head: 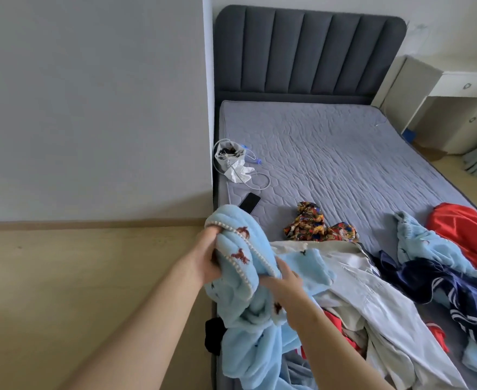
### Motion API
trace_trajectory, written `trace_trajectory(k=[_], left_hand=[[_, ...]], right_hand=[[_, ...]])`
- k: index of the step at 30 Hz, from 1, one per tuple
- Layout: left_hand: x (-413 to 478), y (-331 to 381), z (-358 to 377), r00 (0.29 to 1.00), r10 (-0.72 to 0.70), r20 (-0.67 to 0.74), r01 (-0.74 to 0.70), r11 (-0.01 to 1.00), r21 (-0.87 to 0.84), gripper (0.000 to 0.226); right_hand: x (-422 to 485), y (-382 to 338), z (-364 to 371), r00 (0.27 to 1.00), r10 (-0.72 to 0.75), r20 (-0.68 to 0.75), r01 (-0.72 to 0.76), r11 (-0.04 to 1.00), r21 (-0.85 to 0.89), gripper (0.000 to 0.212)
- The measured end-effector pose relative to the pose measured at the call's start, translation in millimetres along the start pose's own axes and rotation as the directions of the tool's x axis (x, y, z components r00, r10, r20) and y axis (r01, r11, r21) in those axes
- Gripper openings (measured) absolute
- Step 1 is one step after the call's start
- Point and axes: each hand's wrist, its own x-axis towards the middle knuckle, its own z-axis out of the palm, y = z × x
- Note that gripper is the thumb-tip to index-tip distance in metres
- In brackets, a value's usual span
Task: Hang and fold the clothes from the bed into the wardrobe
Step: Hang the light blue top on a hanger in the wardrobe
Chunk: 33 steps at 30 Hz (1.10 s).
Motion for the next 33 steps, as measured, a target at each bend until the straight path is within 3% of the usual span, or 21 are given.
trace_trajectory(k=[2,6,10,12,14,16,18,21,26,31,33], left_hand=[[-14.8,2.9,-8.7,0.998,0.055,0.035,-0.051,0.993,-0.106,0.03],[-46.0,14.9,-37.0,0.965,0.243,-0.1,-0.262,0.92,-0.292,0.032],[-82.9,25.9,-74.6,0.908,0.411,-0.086,-0.413,0.837,-0.36,0.045],[-105.5,26.3,-93.9,0.853,0.504,-0.137,-0.516,0.775,-0.364,0.047],[-131.1,25.8,-113.2,0.774,0.591,-0.229,-0.631,0.69,-0.354,0.041],[-155.2,23.6,-133.7,0.689,0.641,-0.339,-0.725,0.601,-0.336,0.033],[-176.7,18.6,-156.9,0.621,0.657,-0.428,-0.784,0.534,-0.318,0.029],[-207.5,10.7,-193.0,0.548,0.666,-0.506,-0.836,0.447,-0.317,0.027],[-255.1,4.0,-263.9,0.518,0.606,-0.604,-0.855,0.381,-0.351,0.018],[-308.8,5.7,-343.8,0.423,0.496,-0.758,-0.898,0.343,-0.277,0.02],[-331.0,5.5,-378.0,0.361,0.455,-0.814,-0.916,0.335,-0.219,0.033]], right_hand=[[4.9,-9.5,8.5,0.998,-0.041,0.043,0.042,0.999,-0.025,0.047],[0.2,-41.4,42.6,0.968,-0.018,0.251,-0.018,0.99,0.14,0.016],[-18.2,-66.9,83.2,0.854,-0.189,0.485,0.005,0.935,0.355,0.024],[-34.8,-83.9,104.6,0.789,-0.263,0.555,0.05,0.928,0.369,0.019],[-51.9,-99.3,128.8,0.74,-0.299,0.603,0.121,0.94,0.318,0.036],[-67.2,-107.7,155.8,0.665,-0.303,0.683,0.114,0.945,0.308,0.036],[-81.7,-108.9,183.7,0.559,-0.31,0.769,0.118,0.948,0.296,0.051],[-109.1,-109.3,225.9,0.43,-0.321,0.844,0.139,0.947,0.289,0.049],[-148.1,-118.1,309.1,0.35,-0.311,0.884,0.167,0.949,0.268,0.024],[-198.9,-126.2,403.2,0.289,-0.265,0.92,0.168,0.96,0.223,0.034],[-218.2,-125.9,440.3,0.282,-0.234,0.93,0.185,0.965,0.186,0.032]])
